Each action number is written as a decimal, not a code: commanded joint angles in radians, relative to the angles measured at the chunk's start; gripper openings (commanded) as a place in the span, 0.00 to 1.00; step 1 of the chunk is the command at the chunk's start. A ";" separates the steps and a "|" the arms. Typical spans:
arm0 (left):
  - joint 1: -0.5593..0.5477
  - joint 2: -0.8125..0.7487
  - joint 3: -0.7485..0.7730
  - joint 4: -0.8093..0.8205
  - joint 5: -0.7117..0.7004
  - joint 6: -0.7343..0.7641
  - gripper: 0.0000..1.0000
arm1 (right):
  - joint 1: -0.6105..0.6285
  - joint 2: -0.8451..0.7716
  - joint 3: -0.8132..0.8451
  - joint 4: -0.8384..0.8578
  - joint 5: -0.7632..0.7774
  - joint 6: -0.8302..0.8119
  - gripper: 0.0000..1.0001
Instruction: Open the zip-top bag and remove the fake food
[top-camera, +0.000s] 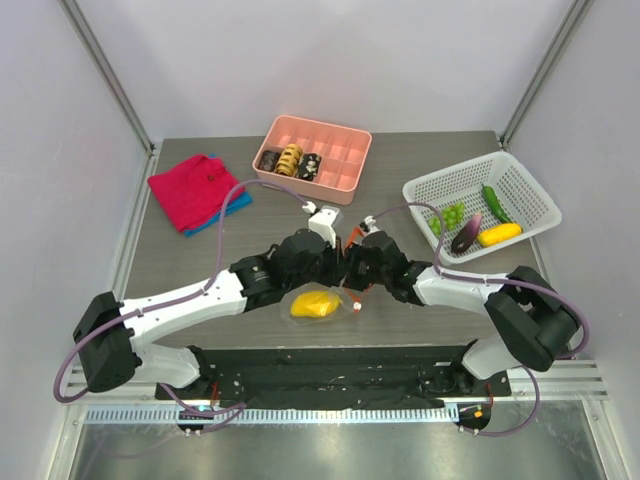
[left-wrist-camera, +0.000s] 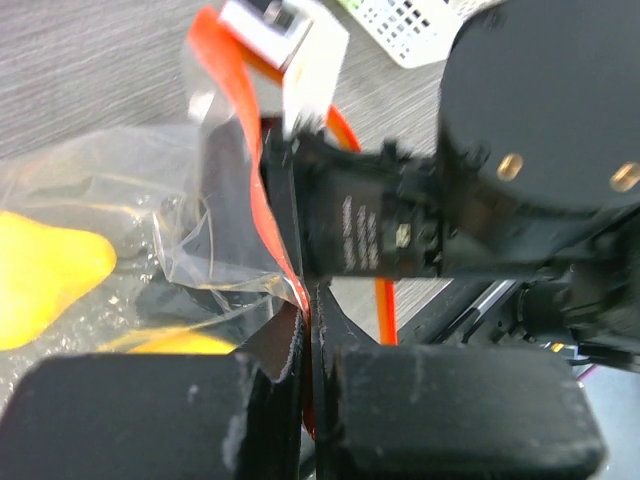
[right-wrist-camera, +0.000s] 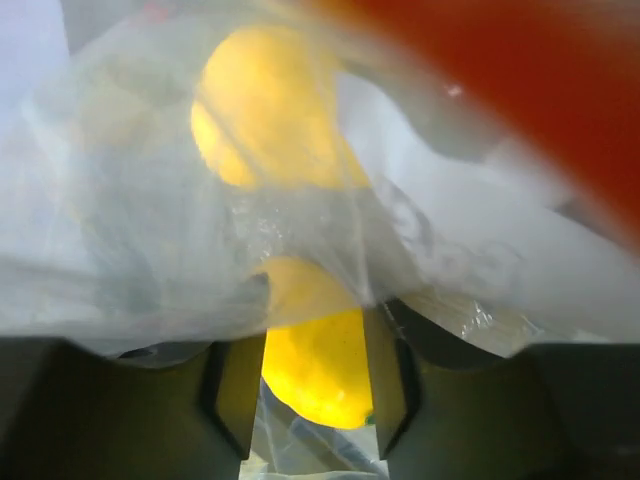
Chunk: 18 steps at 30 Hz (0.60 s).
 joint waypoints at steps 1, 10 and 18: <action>-0.003 0.012 0.052 0.058 0.010 -0.005 0.00 | 0.010 0.031 -0.043 0.253 -0.094 -0.227 0.53; -0.003 0.028 0.061 0.041 0.028 -0.013 0.00 | 0.010 0.042 -0.079 0.323 -0.141 -0.371 0.80; -0.003 0.034 0.106 -0.106 -0.097 -0.047 0.00 | 0.012 -0.020 -0.045 0.154 -0.189 -0.420 0.82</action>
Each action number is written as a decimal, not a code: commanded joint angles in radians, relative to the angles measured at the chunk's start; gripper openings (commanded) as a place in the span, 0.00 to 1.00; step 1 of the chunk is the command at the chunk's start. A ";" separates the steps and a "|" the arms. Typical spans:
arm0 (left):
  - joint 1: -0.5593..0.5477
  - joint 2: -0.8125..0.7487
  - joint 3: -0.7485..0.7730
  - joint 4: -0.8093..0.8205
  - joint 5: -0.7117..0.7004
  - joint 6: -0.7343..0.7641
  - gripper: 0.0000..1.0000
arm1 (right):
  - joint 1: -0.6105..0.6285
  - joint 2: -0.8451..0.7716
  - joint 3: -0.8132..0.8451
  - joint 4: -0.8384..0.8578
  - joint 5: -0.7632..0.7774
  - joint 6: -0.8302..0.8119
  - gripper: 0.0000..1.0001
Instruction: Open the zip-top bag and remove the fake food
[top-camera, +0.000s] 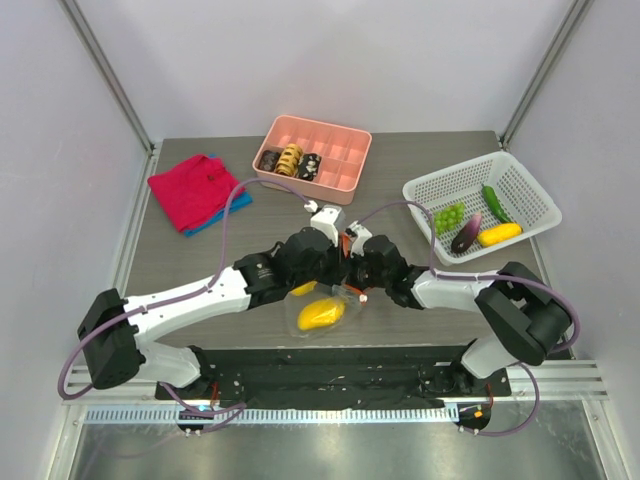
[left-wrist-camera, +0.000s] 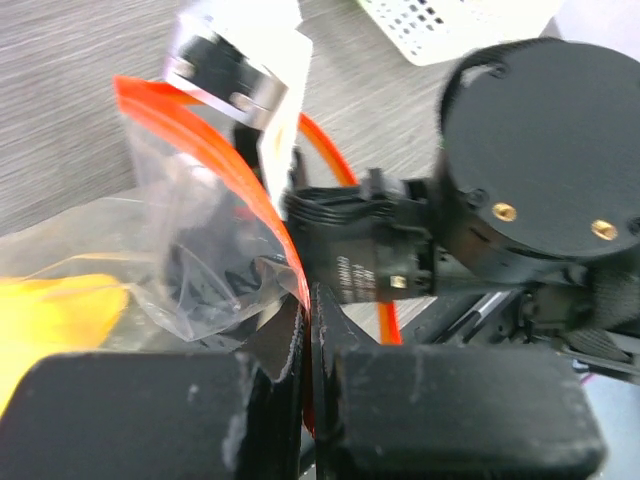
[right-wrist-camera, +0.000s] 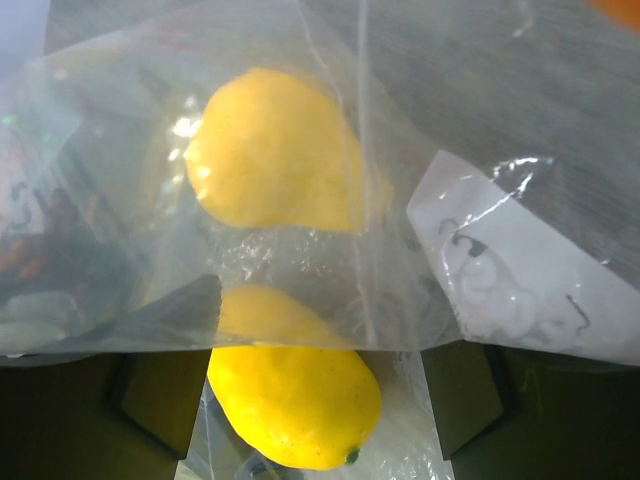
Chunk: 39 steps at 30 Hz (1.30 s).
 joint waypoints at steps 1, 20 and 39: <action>-0.003 0.007 0.094 -0.119 -0.152 -0.028 0.00 | 0.008 -0.089 0.014 -0.076 -0.052 -0.072 0.82; -0.006 -0.178 -0.028 -0.186 -0.164 -0.132 0.60 | -0.015 -0.029 -0.006 0.014 -0.034 -0.034 0.83; -0.039 -0.243 -0.478 0.161 0.231 -0.452 0.02 | -0.061 -0.006 0.024 -0.004 -0.124 -0.063 0.83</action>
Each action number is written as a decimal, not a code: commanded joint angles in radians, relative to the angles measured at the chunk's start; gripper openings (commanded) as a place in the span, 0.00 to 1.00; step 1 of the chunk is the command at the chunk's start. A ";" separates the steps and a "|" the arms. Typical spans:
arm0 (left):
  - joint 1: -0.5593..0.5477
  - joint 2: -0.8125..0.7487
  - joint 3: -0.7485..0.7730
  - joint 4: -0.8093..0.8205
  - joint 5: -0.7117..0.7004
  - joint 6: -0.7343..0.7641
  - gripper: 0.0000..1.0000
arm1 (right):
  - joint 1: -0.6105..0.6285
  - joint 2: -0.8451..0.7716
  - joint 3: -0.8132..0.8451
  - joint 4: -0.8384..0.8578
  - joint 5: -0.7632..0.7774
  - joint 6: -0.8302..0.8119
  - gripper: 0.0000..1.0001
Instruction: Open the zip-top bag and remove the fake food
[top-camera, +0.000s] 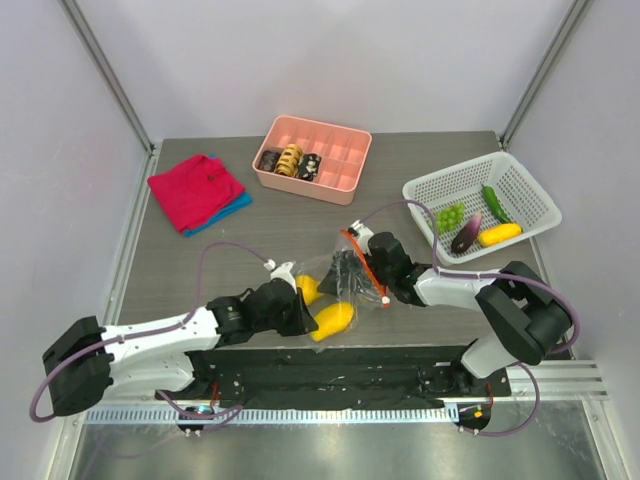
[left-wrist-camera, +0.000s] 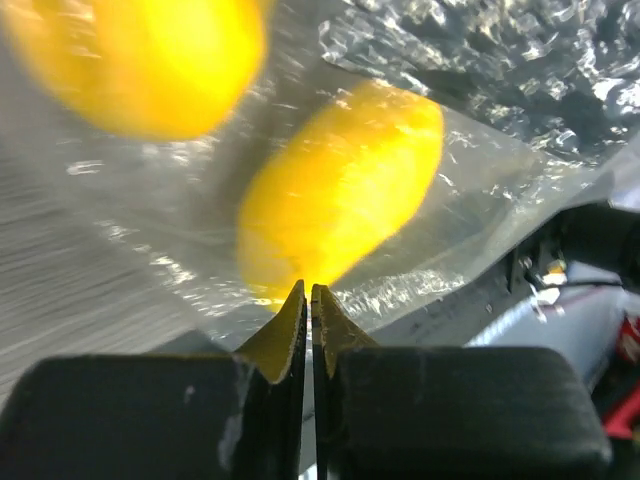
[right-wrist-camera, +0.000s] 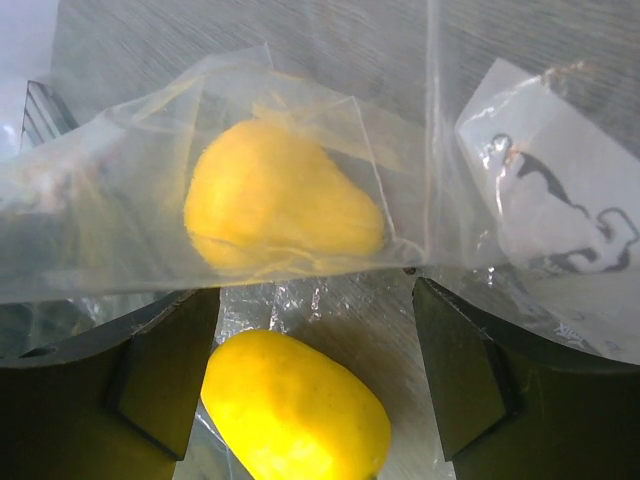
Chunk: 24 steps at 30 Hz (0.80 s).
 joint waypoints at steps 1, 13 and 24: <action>-0.030 0.085 0.024 0.206 0.145 -0.030 0.01 | -0.010 0.000 0.026 0.030 -0.024 -0.018 0.83; -0.047 0.269 0.044 0.158 -0.082 -0.101 0.00 | -0.011 -0.003 0.011 0.011 -0.095 -0.041 0.83; 0.034 0.301 0.093 0.135 -0.219 -0.076 0.00 | -0.011 -0.037 0.001 -0.112 -0.115 -0.125 0.82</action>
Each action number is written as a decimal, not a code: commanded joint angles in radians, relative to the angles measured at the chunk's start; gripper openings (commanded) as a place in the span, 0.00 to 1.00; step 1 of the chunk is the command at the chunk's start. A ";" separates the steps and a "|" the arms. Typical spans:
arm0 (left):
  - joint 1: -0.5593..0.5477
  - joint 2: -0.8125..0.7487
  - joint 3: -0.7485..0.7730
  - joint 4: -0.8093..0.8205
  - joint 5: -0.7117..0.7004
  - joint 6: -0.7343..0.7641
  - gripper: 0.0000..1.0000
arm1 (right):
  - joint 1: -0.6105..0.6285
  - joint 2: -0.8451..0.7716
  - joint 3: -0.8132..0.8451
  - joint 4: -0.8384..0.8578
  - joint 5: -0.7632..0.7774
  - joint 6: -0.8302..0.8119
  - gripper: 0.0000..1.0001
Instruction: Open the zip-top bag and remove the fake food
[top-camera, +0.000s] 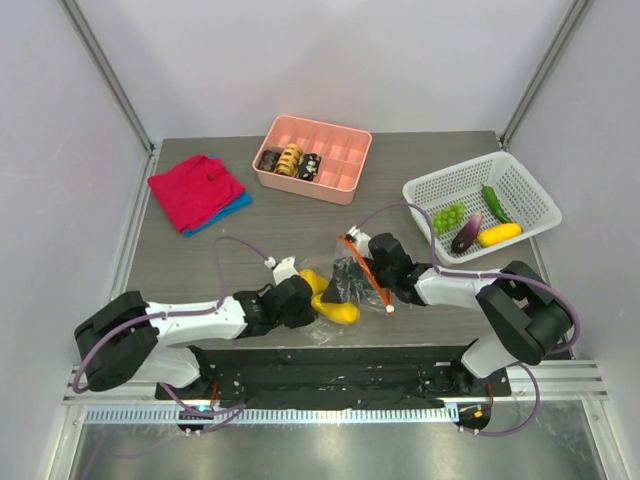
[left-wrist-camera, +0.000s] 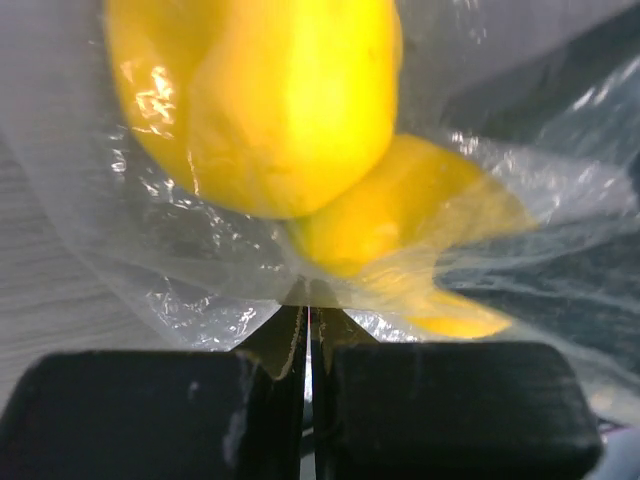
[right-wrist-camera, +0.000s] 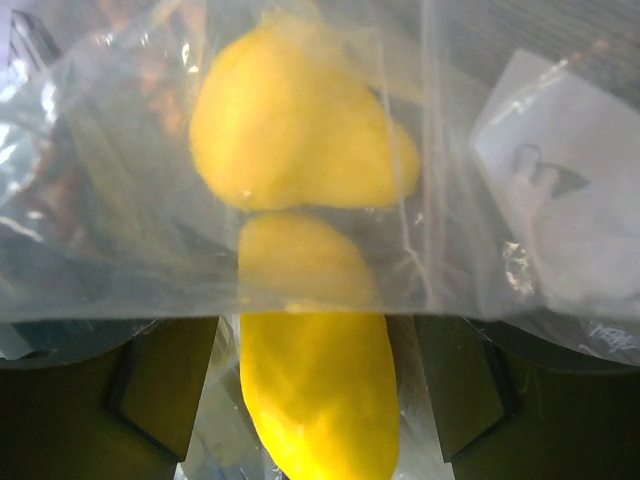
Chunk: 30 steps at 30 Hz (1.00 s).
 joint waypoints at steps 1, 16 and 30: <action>0.037 0.031 0.065 0.009 -0.068 0.031 0.00 | -0.002 -0.034 -0.004 -0.042 -0.028 -0.057 0.82; 0.074 0.117 0.196 -0.026 -0.103 0.120 0.00 | 0.003 0.007 -0.020 0.015 -0.031 0.005 0.58; 0.076 -0.072 0.050 -0.084 -0.085 0.064 0.11 | 0.003 -0.121 0.175 -0.362 0.248 0.042 0.01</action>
